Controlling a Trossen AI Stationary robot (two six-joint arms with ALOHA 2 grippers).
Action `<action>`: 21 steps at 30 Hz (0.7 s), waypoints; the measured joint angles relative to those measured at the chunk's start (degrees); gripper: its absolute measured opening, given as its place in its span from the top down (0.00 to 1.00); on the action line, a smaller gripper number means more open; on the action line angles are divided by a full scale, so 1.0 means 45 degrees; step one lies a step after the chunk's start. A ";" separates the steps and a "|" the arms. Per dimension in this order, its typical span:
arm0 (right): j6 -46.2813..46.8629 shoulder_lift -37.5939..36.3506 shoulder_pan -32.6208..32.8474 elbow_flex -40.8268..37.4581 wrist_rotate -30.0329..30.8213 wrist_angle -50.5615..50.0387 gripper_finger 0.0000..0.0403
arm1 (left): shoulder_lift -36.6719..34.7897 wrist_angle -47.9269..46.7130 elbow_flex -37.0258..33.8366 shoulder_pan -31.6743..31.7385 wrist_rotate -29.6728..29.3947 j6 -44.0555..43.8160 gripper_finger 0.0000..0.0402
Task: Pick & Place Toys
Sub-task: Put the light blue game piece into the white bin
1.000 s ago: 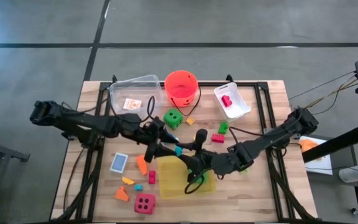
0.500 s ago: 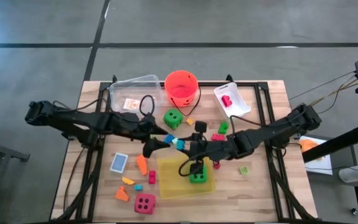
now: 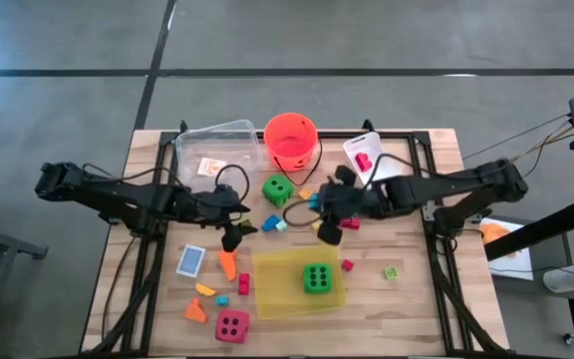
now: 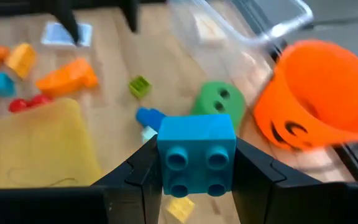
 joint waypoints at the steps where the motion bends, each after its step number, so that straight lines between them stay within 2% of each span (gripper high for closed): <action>1: 0.0068 -0.0181 -0.0204 -0.0107 -0.0098 -0.0266 0.67 | -0.0134 0.0239 -0.0217 -0.0017 -0.0241 0.0003 0.20; 8: 0.0821 -0.1748 -0.1770 -0.1321 -0.0712 -0.0426 0.67 | -0.1198 0.1197 -0.1298 -0.0041 -0.2420 0.0013 0.20; 13: 0.1632 -0.2673 -0.3124 -0.2419 -0.0903 -0.0441 0.67 | -0.2011 0.1133 -0.1347 -0.0041 -0.2506 0.0870 0.20; 17: 0.2182 -0.3062 -0.4313 -0.3308 -0.1757 -0.0445 0.67 | -0.2411 0.0805 -0.1342 -0.0037 -0.2510 0.1833 0.20; 21: 0.2360 -0.3172 -0.5257 -0.3931 -0.2107 -0.0434 0.67 | -0.2500 0.0504 -0.1342 -0.0012 -0.2507 0.1907 0.20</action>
